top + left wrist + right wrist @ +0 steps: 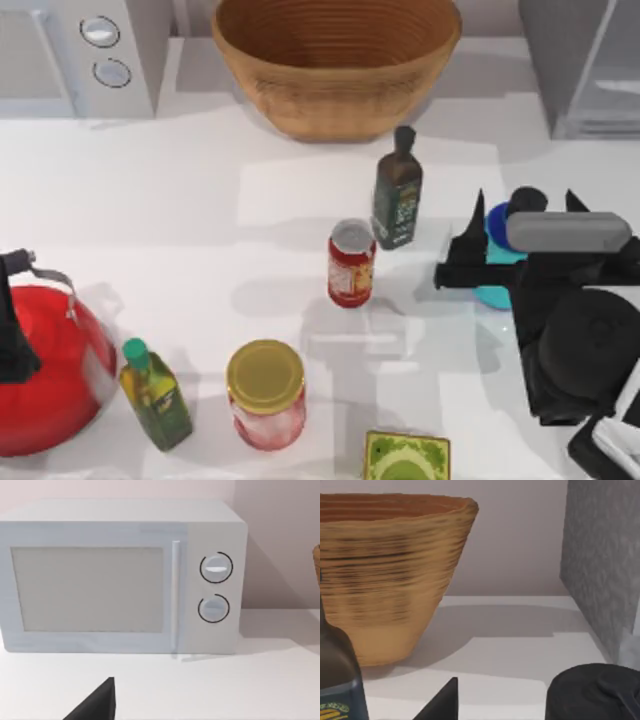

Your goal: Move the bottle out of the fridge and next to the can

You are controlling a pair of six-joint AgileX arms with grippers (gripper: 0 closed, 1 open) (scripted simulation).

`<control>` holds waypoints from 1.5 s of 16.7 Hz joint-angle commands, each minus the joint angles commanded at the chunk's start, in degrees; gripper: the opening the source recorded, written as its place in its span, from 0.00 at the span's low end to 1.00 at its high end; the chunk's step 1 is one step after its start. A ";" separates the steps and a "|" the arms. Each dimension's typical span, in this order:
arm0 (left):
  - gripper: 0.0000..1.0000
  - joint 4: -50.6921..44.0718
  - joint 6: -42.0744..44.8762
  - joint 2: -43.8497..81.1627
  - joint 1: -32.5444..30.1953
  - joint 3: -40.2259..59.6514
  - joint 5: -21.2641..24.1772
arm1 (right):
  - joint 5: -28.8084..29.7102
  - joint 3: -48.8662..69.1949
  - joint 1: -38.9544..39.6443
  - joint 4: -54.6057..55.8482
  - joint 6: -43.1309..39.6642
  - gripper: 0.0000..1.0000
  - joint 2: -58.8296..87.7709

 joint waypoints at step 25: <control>1.00 0.00 0.00 0.00 0.00 0.00 0.00 | -0.03 -5.78 0.73 -5.05 0.05 1.00 -13.35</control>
